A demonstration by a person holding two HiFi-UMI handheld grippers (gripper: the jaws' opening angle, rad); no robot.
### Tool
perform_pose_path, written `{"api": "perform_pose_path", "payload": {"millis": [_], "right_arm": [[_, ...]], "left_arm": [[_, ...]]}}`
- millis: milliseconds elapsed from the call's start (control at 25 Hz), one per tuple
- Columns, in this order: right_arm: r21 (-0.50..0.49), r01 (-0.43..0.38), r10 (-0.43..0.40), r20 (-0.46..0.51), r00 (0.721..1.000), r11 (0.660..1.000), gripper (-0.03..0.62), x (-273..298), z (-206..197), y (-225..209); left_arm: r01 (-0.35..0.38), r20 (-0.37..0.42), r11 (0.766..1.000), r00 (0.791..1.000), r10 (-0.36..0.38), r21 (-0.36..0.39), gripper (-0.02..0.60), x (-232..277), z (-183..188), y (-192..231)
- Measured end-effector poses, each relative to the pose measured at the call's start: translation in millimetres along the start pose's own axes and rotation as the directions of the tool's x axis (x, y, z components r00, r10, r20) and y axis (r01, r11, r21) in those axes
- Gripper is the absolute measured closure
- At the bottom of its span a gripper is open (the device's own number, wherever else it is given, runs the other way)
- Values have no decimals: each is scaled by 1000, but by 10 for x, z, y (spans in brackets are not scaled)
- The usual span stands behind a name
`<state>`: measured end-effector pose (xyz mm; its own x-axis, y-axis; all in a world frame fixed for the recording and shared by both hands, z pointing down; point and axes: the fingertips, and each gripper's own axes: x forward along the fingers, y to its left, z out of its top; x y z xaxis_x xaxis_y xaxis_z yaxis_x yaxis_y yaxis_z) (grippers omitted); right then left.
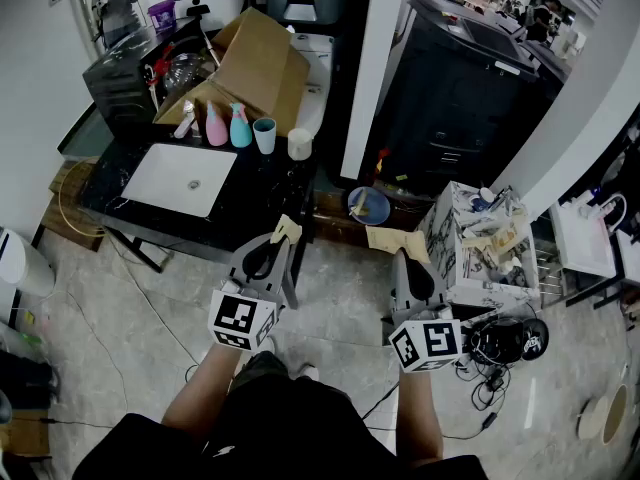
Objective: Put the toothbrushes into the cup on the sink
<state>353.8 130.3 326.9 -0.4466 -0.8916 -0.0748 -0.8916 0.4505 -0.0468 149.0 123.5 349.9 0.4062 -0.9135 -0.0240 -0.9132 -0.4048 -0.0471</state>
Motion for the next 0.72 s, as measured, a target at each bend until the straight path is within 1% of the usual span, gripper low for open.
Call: {"api": "perform_pose_path", "payload": {"millis": [240, 360, 720], "right_arm": [[7, -16, 16, 5, 1000, 1000, 589, 81, -2, 38], [33, -34, 34, 14, 999, 999, 588, 91, -7, 76], [55, -65, 63, 39, 997, 996, 589, 47, 15, 122]], "left_arm": [[-25, -1, 1000, 1000, 25, -5, 551, -2, -15, 117], [-31, -2, 1000, 1000, 31, -1, 551, -26, -7, 157], [-39, -15, 999, 999, 39, 10, 551, -139, -37, 79]]}}
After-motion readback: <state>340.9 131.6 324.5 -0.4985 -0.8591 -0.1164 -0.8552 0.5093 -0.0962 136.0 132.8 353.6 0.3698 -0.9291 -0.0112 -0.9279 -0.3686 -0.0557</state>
